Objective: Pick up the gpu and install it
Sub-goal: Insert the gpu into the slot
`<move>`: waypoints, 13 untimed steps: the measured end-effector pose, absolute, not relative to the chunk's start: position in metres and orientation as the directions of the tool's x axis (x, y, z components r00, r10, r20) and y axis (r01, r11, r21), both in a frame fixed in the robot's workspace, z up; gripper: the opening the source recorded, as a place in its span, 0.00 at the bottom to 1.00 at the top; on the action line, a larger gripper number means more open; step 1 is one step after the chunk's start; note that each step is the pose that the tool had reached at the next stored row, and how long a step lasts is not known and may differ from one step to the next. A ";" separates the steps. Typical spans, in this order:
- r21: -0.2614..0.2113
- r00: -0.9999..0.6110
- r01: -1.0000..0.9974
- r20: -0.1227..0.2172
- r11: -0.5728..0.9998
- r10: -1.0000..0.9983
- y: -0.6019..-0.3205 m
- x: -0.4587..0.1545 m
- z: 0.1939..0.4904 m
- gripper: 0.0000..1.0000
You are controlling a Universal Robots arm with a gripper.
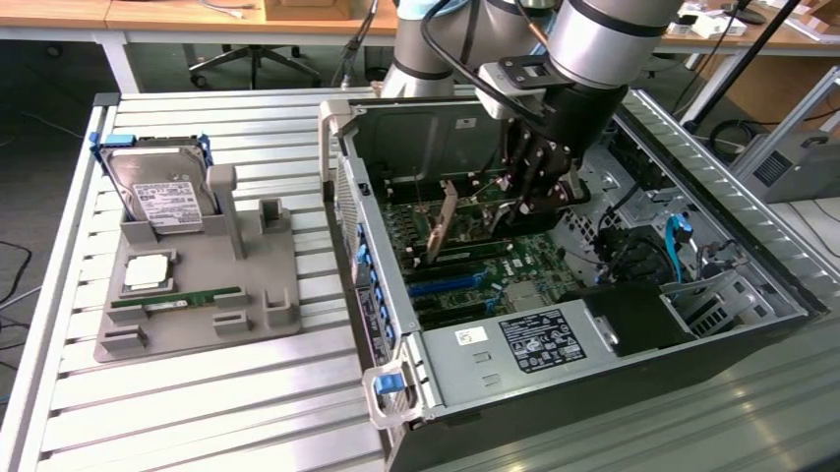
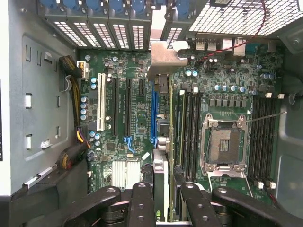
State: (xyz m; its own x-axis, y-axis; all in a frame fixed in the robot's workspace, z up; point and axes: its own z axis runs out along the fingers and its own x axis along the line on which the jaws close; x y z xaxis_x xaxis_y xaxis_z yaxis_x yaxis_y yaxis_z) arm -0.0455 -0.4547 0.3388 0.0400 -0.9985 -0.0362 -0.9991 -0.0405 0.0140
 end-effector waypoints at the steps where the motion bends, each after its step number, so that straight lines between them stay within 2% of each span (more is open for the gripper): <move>1: 0.014 0.040 -0.999 -0.036 -0.041 -0.999 -0.455 -0.046 0.339 0.27; 13: 0.014 0.040 -0.999 -0.036 -0.041 -0.999 -0.455 -0.049 0.338 0.27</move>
State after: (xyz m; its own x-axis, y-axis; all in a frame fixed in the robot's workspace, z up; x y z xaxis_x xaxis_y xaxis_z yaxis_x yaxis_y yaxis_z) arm -0.0487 -0.4548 0.3379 0.0400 -0.9986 -0.0358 -0.9991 -0.0405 0.0139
